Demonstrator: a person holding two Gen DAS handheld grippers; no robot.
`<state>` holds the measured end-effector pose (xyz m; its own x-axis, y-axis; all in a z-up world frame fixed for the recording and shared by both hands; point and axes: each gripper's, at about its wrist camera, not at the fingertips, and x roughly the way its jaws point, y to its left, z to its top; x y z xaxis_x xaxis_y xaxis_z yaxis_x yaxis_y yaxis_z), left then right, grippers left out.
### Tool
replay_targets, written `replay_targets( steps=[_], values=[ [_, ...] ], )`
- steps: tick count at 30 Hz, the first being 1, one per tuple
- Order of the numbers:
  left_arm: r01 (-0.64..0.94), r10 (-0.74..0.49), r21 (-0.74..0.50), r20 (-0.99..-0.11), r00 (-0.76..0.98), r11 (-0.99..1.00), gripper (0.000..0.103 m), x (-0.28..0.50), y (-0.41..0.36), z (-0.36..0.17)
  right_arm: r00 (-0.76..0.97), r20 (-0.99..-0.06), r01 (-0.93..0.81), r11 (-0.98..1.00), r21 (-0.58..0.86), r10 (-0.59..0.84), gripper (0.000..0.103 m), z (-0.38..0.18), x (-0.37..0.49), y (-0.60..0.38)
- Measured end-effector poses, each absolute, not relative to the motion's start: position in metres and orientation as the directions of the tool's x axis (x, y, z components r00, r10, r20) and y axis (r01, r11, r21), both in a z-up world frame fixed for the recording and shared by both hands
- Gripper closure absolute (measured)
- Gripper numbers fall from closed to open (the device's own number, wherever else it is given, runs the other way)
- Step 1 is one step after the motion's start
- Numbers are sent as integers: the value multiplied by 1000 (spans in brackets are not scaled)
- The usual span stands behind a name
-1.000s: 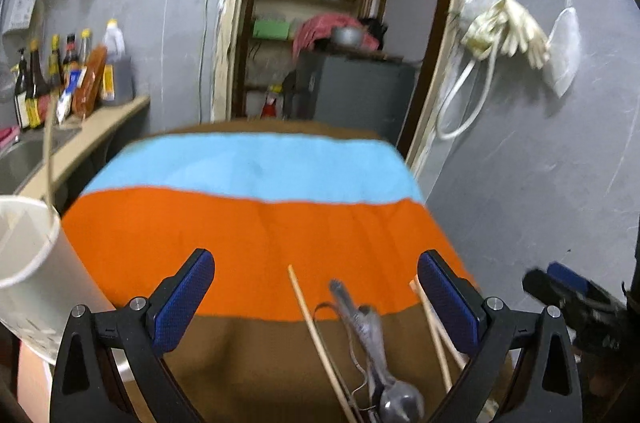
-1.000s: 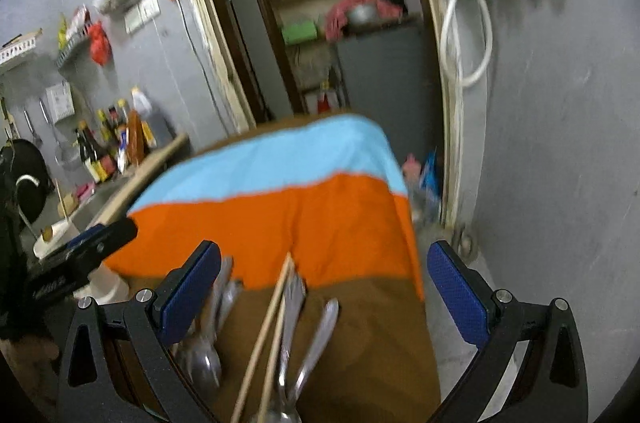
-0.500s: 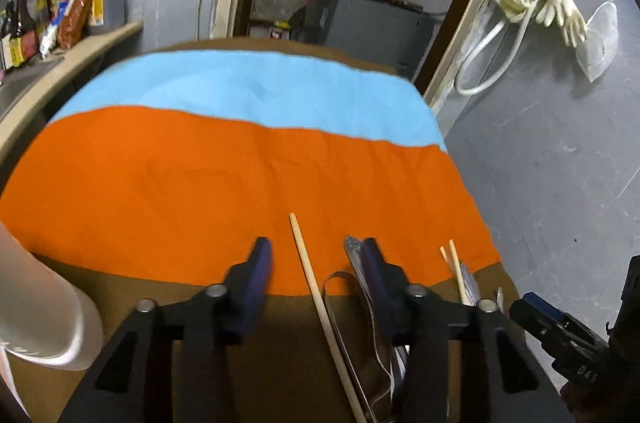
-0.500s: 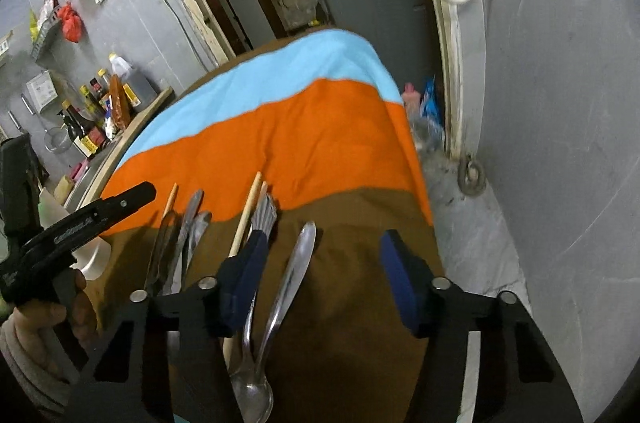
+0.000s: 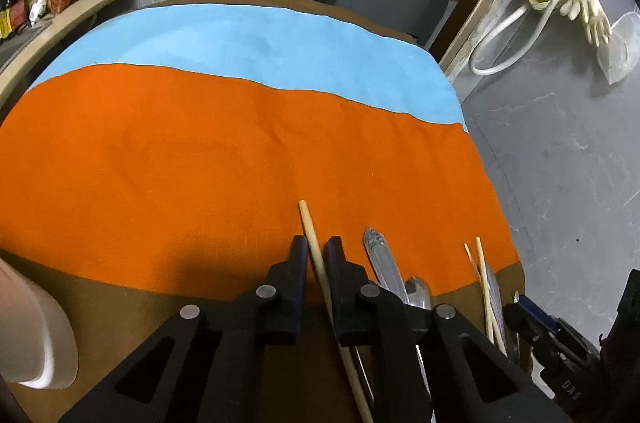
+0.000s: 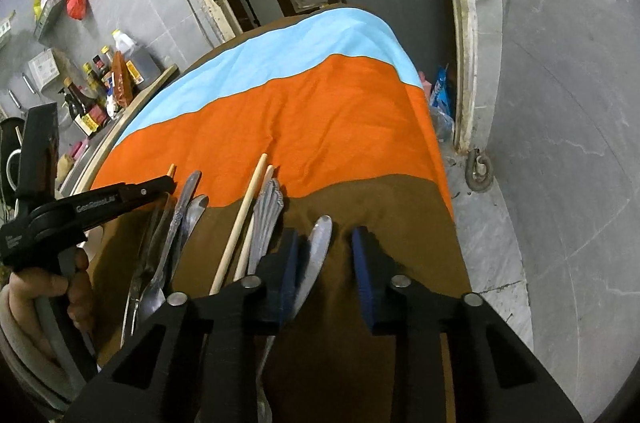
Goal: Organize utensils
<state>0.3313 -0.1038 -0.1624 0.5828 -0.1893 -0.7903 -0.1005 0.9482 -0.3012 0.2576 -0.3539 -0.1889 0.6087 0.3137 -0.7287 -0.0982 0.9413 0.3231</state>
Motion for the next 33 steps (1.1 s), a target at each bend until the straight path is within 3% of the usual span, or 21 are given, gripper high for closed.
replay_targets(
  steps=[9, 14, 18, 21, 33],
  values=[
    [-88, -241, -334, -815, 527, 939, 93, 346, -99, -163, 558, -750, -64, 920, 387, 355, 89, -190, 269, -361],
    [-71, -219, -299, -821, 527, 952, 96, 346, -104, -162, 498, -808, -71, 943, 325, 316, 89, -188, 276, -350],
    [-91, -225, -319, -815, 534, 943, 98, 339, -99, -158, 488, -817, -72, 947, 314, 307, 95, -184, 276, -348],
    [-79, -239, -345, -779, 579, 935, 98, 323, -96, -146, 514, -796, -59, 939, 339, 320, 101, -178, 269, -354],
    [44, -329, -420, -636, 698, 906, 98, 266, -84, -90, 649, -700, -70, 940, 335, 298, 101, -129, 231, -362]
  ],
)
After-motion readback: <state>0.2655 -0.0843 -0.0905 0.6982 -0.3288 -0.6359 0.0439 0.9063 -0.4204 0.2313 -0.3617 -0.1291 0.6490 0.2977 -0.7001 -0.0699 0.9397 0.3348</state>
